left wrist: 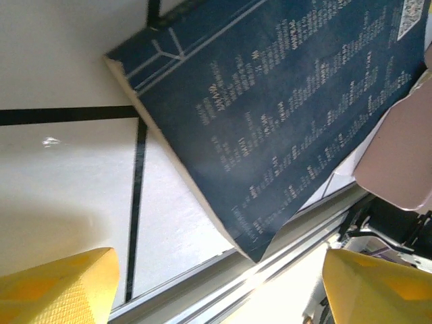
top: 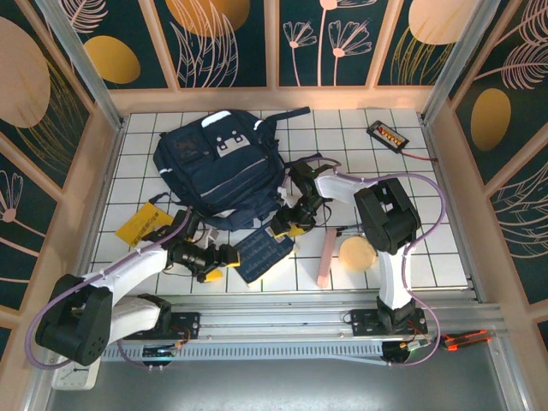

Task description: Pack the student bag

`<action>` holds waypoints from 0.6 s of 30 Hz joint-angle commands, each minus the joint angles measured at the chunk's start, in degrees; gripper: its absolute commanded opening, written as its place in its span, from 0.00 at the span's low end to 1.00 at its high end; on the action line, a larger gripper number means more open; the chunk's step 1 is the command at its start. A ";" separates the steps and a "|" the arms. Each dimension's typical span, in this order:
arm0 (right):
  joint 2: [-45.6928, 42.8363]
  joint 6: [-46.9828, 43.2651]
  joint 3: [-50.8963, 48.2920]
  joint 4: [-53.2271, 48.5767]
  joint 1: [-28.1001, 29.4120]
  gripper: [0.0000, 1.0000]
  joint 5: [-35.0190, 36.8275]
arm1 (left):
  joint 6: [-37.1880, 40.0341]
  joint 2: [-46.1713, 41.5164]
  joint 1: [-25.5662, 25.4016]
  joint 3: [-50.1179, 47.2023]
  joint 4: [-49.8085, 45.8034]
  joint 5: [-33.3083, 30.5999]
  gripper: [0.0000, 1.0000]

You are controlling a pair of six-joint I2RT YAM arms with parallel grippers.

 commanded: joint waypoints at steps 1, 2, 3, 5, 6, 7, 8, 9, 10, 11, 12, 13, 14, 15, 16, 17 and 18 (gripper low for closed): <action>1.92 -0.87 0.03 -1.34 1.15 0.66 -2.74 | -6.86 1.45 -1.64 -0.81 7.57 2.28 0.79; 1.76 -0.29 -0.50 -0.37 1.22 0.65 -4.17 | -7.58 2.30 -2.02 -1.44 9.47 2.58 0.79; 1.60 0.13 -0.94 0.51 1.33 0.64 -5.43 | -8.42 3.21 -2.36 -2.18 11.46 2.85 0.78; 1.31 0.67 -1.74 2.22 2.00 0.63 -7.62 | -9.52 4.97 -2.81 -3.39 14.66 3.09 0.78; 1.09 1.01 -2.04 3.12 2.22 0.63 -8.93 | -10.07 5.89 -2.94 -3.85 16.30 3.22 0.77; 1.04 1.18 -2.38 3.83 2.44 0.62 -10.20 | -10.28 6.69 -3.03 -4.15 17.43 3.19 0.77; 1.01 1.35 -2.75 4.64 2.77 0.61 -11.56 | -10.54 7.55 -3.06 -4.35 18.63 3.19 0.77; 0.90 1.33 -2.96 5.27 3.03 0.59 -12.62 | -10.44 8.41 -3.11 -4.36 19.46 3.21 0.76; 0.80 1.37 -3.05 5.59 3.22 0.57 -13.15 | -10.24 9.22 -3.12 -4.14 19.71 3.03 0.76; 0.58 1.48 -3.18 6.04 3.35 0.53 -13.49 | -10.02 9.94 -3.10 -4.06 20.10 2.94 0.75; 0.09 1.82 -3.51 6.74 3.39 0.48 -13.83 | -9.91 10.48 -3.12 -3.96 20.48 2.86 0.75; -0.43 2.16 -3.90 7.52 3.37 0.42 -14.14 | -9.87 10.75 -3.10 -3.76 20.72 2.73 0.75; -1.03 2.53 -4.39 8.16 3.44 0.37 -14.30 | -10.03 10.96 -3.10 -3.74 20.94 2.67 0.75; -1.80 2.72 -4.88 8.47 3.44 0.33 -13.98 | -9.98 11.12 -3.12 -3.66 20.96 2.59 0.75; -2.23 2.59 -5.02 8.06 3.39 0.28 -13.27 | -9.95 11.06 -3.07 -3.52 20.87 2.58 0.75; -2.60 2.17 -5.03 7.51 3.42 0.20 -12.19 | -9.81 10.92 -3.07 -3.40 20.61 2.48 0.75; -3.00 1.97 -5.20 6.89 3.34 0.12 -10.83 | -9.63 10.58 -3.07 -3.23 20.07 2.29 0.75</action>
